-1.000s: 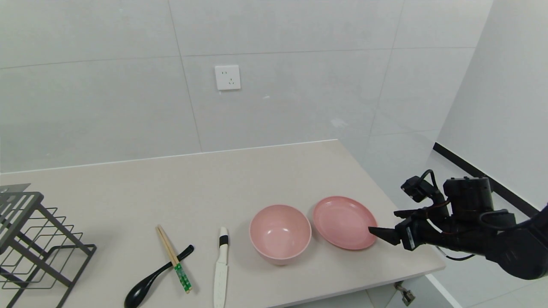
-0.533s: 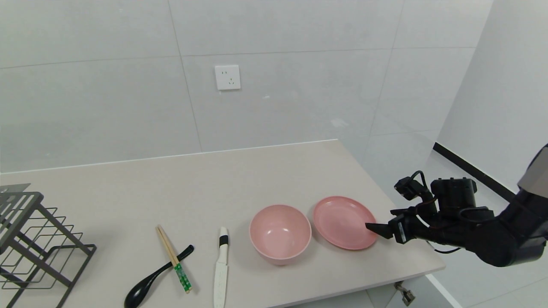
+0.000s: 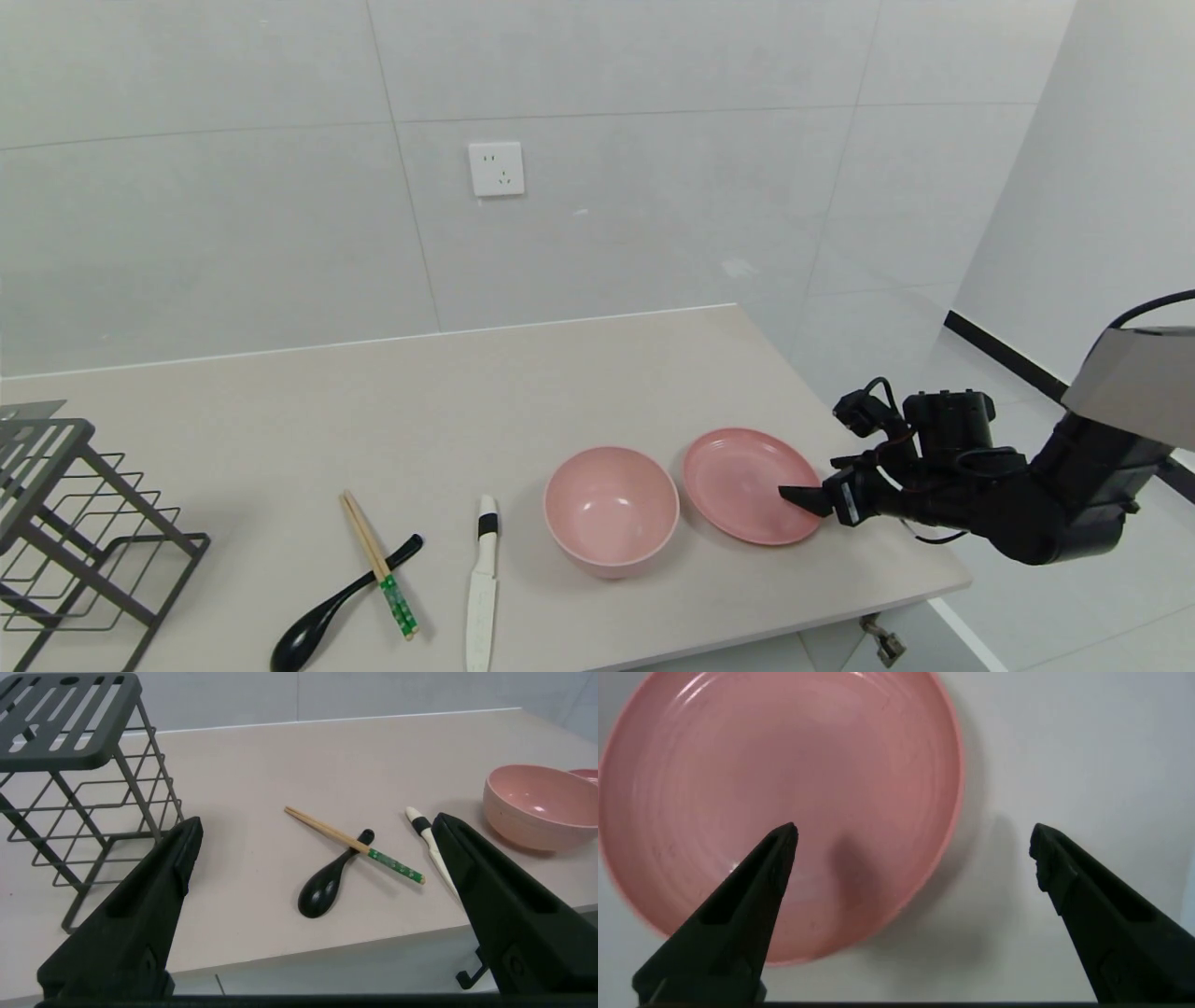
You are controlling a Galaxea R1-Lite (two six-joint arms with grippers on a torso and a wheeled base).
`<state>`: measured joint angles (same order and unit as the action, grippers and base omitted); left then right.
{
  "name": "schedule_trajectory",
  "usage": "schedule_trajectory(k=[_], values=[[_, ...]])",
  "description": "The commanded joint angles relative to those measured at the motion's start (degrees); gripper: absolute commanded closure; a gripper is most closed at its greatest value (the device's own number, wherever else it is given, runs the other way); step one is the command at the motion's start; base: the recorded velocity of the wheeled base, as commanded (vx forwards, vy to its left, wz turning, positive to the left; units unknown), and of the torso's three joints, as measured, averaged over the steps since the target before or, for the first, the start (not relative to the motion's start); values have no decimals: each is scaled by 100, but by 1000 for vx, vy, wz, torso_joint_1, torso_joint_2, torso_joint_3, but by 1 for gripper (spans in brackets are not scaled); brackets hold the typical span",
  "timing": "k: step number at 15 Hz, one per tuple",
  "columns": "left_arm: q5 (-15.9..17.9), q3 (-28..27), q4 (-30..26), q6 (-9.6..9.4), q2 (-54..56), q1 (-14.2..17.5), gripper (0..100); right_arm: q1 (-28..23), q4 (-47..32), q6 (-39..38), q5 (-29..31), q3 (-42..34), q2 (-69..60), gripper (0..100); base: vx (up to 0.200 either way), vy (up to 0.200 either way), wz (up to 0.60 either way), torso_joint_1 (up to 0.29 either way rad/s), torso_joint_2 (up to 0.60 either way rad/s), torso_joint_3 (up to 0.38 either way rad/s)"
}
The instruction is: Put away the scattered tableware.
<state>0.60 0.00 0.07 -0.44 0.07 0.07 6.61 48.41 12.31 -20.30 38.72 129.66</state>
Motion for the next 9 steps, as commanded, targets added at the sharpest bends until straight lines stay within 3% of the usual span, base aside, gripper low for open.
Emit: schedule_trajectory(k=[1, 9], values=[[2, 0, 1, 0, -7, 1, 0, 69, 2, -1, -1, 83, 95, 0, 0, 0, 0, 0, 0, 0], [2, 0, 1, -18, -7, 1, 0, 315, 2, -133, -1, 180, 358, 0, 0, 0, 0, 0, 0, 0]])
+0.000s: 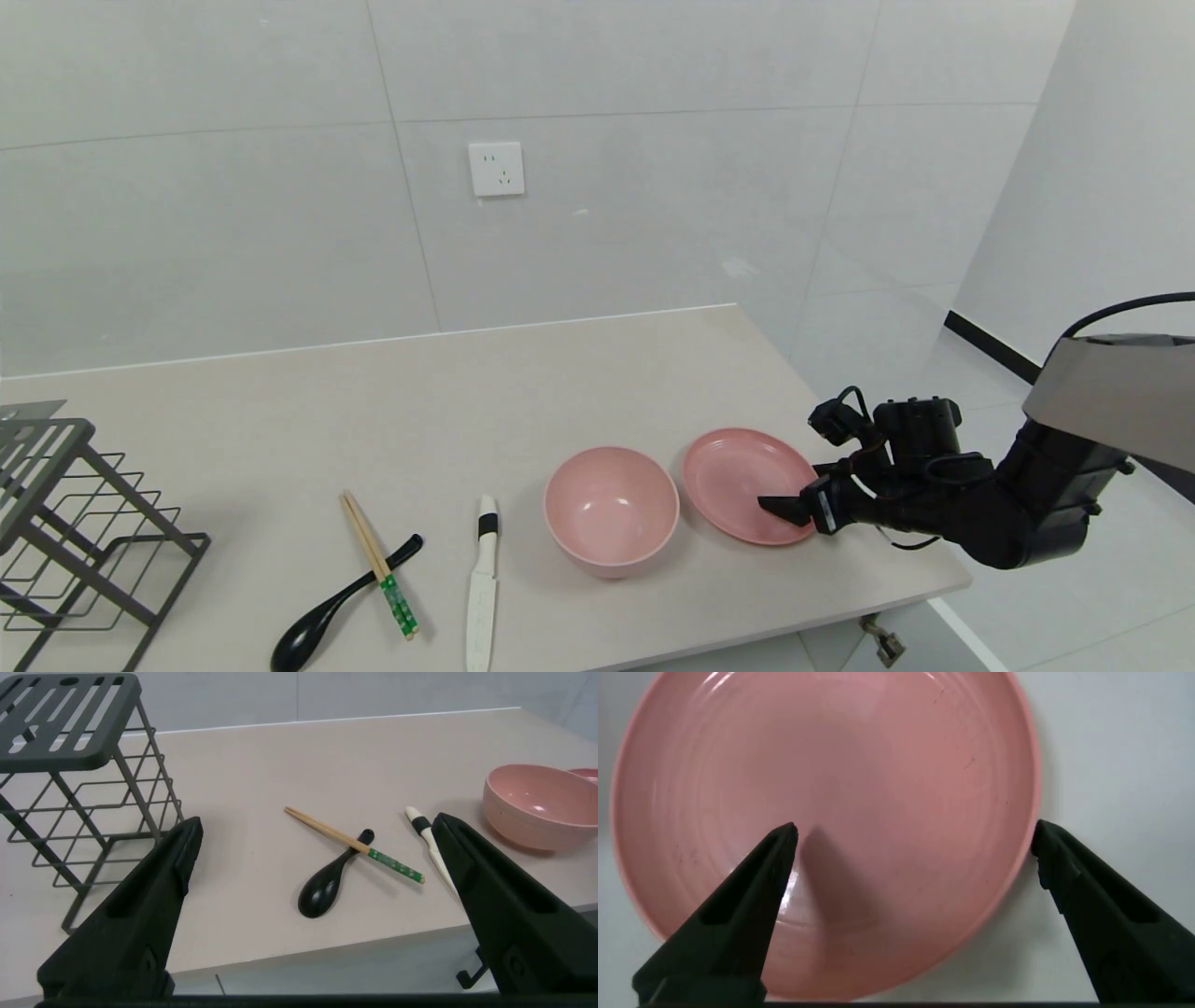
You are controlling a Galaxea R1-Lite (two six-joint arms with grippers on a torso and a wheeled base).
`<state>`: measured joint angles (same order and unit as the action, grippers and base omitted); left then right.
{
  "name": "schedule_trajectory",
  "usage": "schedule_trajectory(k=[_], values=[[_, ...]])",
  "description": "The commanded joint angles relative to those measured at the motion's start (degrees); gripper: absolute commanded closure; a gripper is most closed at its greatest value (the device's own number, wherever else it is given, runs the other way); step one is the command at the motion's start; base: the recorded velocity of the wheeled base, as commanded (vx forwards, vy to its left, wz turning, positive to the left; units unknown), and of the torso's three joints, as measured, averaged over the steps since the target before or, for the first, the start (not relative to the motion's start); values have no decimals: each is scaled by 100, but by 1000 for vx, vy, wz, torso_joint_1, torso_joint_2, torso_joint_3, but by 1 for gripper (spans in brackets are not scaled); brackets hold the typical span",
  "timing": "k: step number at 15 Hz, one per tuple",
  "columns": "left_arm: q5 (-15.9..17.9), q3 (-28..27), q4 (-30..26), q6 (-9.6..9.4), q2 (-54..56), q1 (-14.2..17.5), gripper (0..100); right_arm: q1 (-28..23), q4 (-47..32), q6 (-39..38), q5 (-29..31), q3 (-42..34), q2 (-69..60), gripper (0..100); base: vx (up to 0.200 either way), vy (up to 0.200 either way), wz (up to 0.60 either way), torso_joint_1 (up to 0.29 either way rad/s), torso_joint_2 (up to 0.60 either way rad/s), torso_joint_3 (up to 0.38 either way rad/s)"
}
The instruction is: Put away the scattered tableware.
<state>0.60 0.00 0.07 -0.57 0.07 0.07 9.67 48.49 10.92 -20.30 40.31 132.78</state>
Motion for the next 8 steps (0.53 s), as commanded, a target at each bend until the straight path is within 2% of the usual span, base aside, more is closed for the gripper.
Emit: schedule_trajectory(k=[1, 2, 3, 6, 8], values=[[2, 0, 1, -4, -7, 1, 0, 9, -7, -2, -1, 20, 73, 0, 0, 0, 0, 0, 0, 0], [2, 0, 1, -4, -7, 1, 0, 9, -7, -2, -1, 20, 99, 0, 0, 0, 0, 0, 0, 0], [2, 0, 1, -4, -7, 1, 0, 9, -7, -2, 8, 20, 108, 100, 0, 0, 0, 0, 0, 0], [2, 0, 1, -4, -7, 1, 0, 0, 20, -90, 448, 20, 117, 100, 0, 0, 0, 0, 0, 0], [2, 0, 1, -4, -7, 1, 0, -9, 29, -117, 483, 20, 117, 100, 0, 0, 0, 0, 0, 0]])
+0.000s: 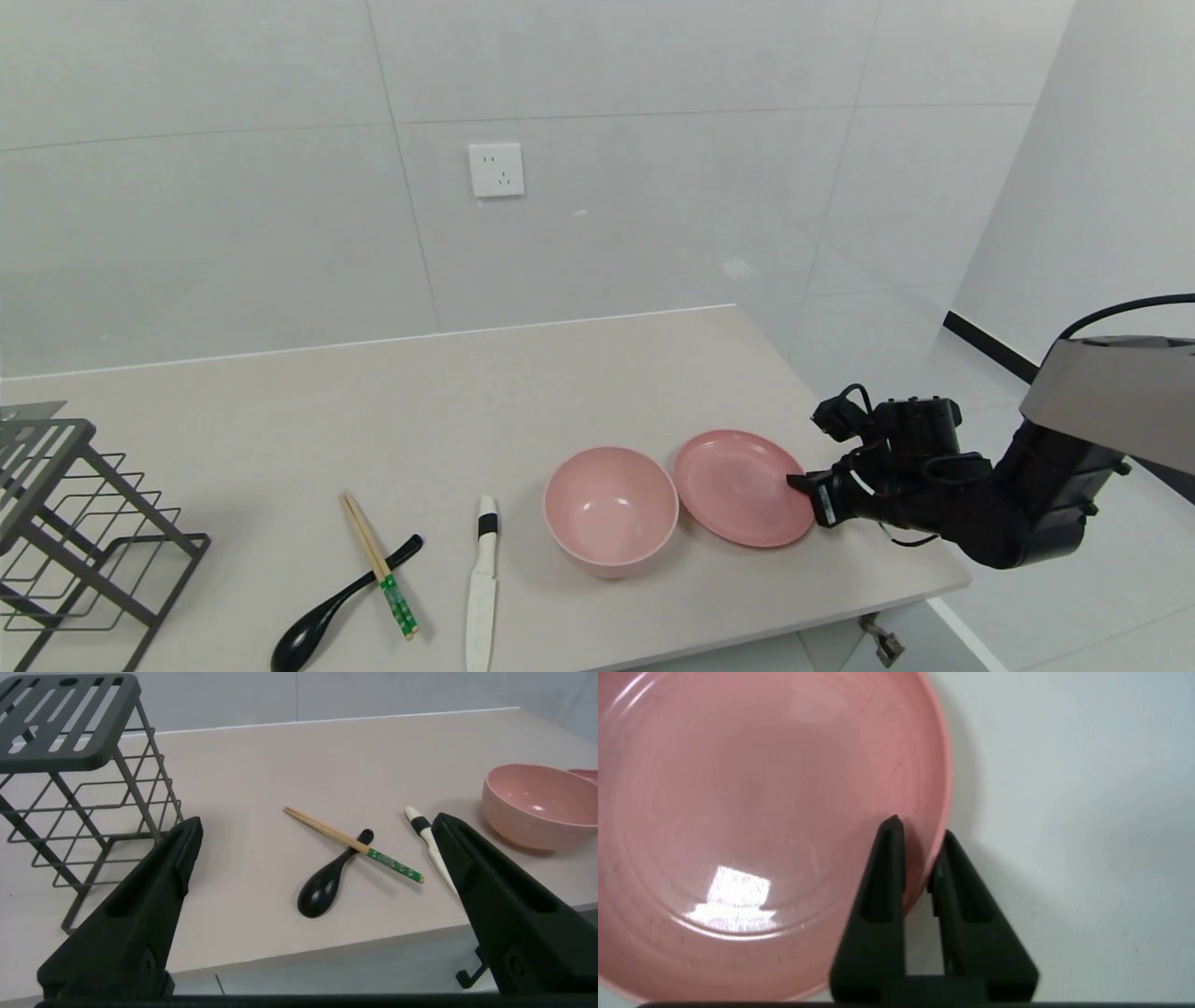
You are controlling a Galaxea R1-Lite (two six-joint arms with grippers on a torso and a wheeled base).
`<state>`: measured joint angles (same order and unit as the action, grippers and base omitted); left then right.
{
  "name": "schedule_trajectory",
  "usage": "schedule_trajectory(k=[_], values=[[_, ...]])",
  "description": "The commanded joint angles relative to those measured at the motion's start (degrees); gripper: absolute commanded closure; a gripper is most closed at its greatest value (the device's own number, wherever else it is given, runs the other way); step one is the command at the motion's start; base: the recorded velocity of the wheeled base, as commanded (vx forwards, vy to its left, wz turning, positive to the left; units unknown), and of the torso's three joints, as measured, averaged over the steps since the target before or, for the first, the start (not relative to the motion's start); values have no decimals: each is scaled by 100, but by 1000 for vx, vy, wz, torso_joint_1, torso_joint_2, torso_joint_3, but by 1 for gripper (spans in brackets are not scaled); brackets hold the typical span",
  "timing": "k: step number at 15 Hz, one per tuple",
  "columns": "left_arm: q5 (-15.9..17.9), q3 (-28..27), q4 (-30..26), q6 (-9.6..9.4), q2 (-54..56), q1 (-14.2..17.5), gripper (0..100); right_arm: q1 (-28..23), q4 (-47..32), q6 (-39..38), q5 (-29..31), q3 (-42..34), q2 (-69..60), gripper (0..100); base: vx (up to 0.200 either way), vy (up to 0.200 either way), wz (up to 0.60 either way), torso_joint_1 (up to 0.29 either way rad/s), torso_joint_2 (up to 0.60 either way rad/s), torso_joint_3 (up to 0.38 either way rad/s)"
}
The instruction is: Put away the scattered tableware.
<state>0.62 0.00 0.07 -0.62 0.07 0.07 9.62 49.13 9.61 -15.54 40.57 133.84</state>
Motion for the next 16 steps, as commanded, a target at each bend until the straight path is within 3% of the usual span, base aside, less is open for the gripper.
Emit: schedule_trajectory(k=[1, 8, 12, 16], values=[[-1, 0, 1, 1, -7, 1, 0, -30, -35, 15, 16, -5, 2, 100, 0, 0, 0, 0, 0, 0], [-9, 0, 1, 1, -7, 1, 0, -303, 352, -266, -1, -172, -833, 100, 0, 0, 0, 0, 0, 0], [-9, 0, 1, 1, -7, 1, 0, -285, 1512, -829, -28, -1148, -1422, 100, 0, 0, 0, 0, 0, 0], [-1, 0, 1, 1, -7, 1, 0, -276, 2171, -1374, -45, -1666, -2152, 100, 0, 0, 0, 0, 0, 0]])
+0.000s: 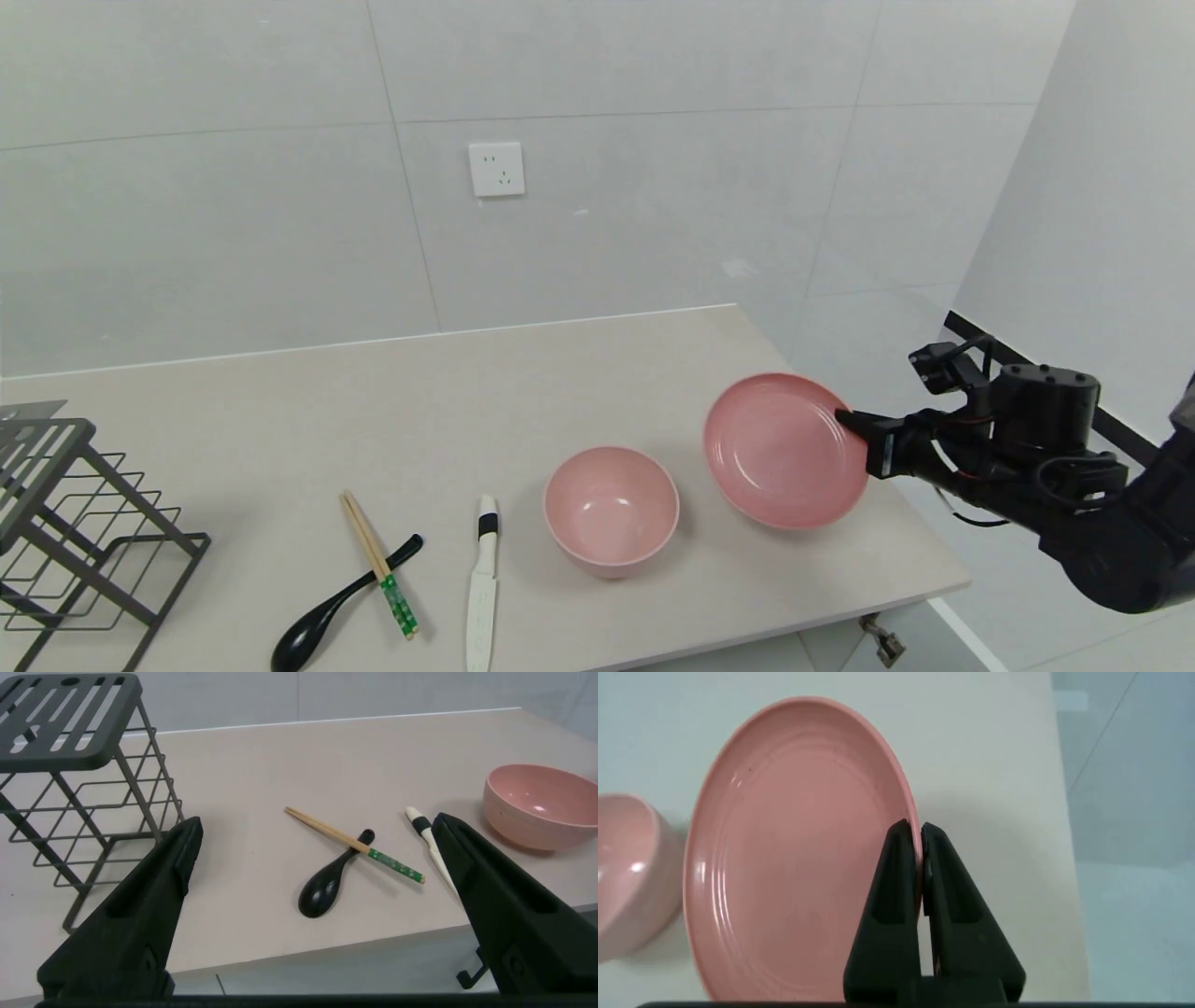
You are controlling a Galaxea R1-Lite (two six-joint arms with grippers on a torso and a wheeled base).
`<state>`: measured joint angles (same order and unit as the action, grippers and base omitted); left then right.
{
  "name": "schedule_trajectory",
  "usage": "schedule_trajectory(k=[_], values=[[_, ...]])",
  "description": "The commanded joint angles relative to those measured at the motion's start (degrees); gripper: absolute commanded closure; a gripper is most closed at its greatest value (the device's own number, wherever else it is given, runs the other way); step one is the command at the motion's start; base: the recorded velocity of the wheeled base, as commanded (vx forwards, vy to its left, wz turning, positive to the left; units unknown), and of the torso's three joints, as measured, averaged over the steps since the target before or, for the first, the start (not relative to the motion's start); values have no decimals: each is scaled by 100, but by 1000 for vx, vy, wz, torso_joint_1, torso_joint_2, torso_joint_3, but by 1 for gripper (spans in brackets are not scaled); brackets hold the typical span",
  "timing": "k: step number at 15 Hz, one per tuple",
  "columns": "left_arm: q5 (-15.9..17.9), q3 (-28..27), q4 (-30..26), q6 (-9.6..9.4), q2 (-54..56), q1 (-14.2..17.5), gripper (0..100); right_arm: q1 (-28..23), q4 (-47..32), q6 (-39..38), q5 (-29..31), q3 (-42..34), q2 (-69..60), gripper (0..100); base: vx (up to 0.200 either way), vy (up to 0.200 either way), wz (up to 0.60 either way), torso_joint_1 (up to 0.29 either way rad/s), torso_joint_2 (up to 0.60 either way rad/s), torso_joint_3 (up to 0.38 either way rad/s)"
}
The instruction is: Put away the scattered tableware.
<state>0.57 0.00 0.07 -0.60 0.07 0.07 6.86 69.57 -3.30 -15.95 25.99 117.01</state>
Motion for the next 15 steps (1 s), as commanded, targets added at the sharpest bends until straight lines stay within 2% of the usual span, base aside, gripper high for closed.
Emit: schedule_trajectory(k=[1, 3, 9, 12, 15], values=[[-5, 0, 1, -2, -7, 1, 0, -10, 259, -100, 4, -279, -530, 100, 0, 0, 0, 0, 0, 0], [4, 0, 1, -2, -7, 1, 0, -10, 979, -232, 12, -613, -776, 100, 0, 0, 0, 0, 0, 0], [31, 0, 10, -2, -7, 1, 0, -18, 1410, -355, -5, -1131, -1470, 100, 0, 0, 0, 0, 0, 0], [39, 0, 10, -11, -7, 1, 0, 8, 1788, -355, -67, -1694, -1532, 100, 0, 0, 0, 0, 0, 0], [39, 0, 10, -11, -7, 1, 0, -36, 1929, -382, -111, -1782, -1716, 100, 0, 0, 0, 0, 0, 0]])
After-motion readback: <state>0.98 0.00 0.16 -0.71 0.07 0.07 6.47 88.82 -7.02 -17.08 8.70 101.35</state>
